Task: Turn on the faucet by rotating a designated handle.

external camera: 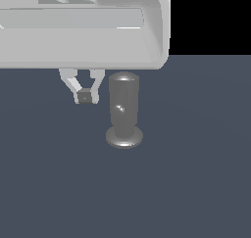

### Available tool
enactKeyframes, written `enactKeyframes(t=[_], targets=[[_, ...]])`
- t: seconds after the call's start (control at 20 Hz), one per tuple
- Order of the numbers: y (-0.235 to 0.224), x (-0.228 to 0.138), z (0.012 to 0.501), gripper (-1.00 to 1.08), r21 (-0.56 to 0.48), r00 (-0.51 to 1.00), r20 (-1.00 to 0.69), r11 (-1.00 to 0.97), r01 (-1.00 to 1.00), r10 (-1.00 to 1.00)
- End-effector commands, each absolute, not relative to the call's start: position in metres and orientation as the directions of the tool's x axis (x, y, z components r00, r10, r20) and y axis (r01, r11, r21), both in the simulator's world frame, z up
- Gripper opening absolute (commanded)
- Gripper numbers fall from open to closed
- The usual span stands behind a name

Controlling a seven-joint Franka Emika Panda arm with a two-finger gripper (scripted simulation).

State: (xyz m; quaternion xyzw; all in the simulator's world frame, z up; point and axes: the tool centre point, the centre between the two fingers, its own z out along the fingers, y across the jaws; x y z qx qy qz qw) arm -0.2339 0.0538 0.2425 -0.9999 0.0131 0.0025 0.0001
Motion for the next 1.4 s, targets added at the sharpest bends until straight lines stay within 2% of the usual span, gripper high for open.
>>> enactKeyframes(t=[0.0,0.7,1.35], targets=[[0.056,-0.232,0.233,-1.0,0.0,1.0,-0.002,-1.0,-0.026,-0.026],[0.059,-0.228,0.217,-1.0,0.0,1.0,0.0,-1.0,-0.026,-0.026],[0.001,-0.22,0.217,-1.0,0.0,1.0,0.0,-1.0,-0.026,-0.026]])
